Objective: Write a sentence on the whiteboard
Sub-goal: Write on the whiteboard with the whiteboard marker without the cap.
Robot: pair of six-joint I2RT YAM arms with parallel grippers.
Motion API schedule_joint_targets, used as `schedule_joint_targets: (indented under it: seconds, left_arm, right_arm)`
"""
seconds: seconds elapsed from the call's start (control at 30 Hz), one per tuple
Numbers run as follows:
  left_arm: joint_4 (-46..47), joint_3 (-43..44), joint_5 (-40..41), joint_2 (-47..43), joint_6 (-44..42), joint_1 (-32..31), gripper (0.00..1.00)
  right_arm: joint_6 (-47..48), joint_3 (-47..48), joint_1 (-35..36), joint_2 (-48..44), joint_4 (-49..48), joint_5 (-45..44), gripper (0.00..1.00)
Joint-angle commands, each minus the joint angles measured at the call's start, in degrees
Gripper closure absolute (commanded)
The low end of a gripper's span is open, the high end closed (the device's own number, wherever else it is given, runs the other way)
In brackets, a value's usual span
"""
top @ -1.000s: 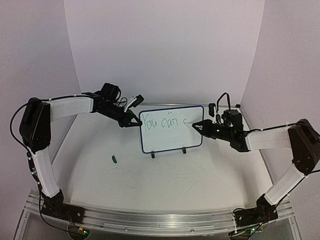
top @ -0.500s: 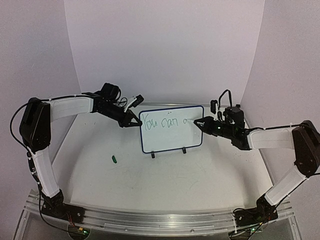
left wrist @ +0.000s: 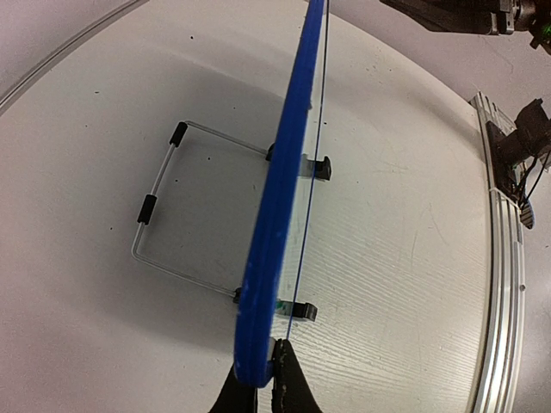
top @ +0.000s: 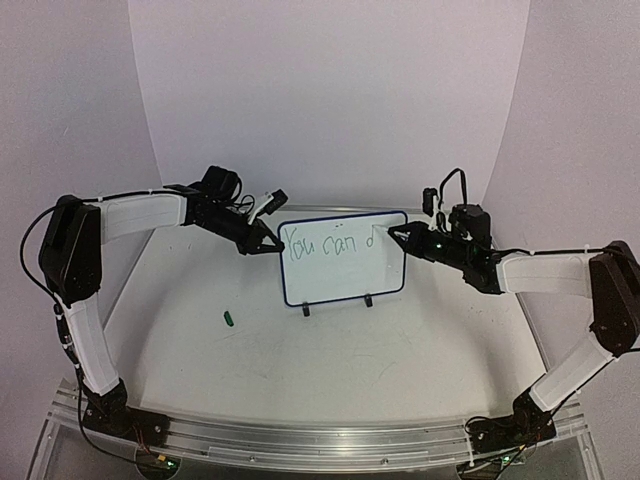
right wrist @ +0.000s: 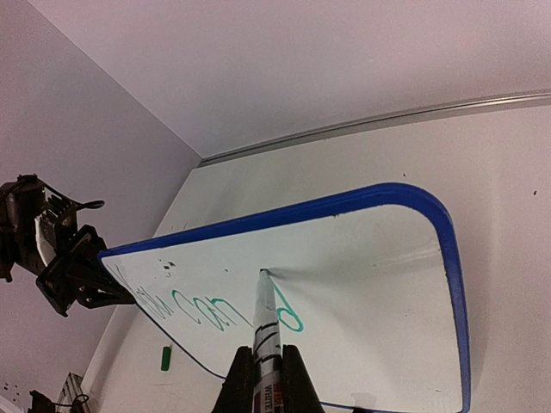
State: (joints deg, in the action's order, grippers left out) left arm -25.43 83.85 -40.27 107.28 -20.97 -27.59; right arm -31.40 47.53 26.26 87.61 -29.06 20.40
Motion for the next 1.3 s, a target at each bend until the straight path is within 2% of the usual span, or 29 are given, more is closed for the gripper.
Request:
schedule_joint_targets:
  seconds: [0.0,0.7,1.27]
  left_arm:
    - [-0.5,-0.53,7.65,-0.5,-3.13,0.7,1.0]
    - [-0.57,-0.57,7.66,-0.57,-3.03,0.68,1.0]
    - [-0.59,-0.54,7.61,-0.85,-3.1,0.62,1.0]
  right_arm:
    - [0.22,0.2,-0.53,-0.02,-1.16,-0.97,1.0]
    - [-1.46,-4.98,-0.55,0.89,-0.96,-1.54,1.0]
    - [-0.6,-5.17,-0.68,-5.53,1.62,-3.91,1.0]
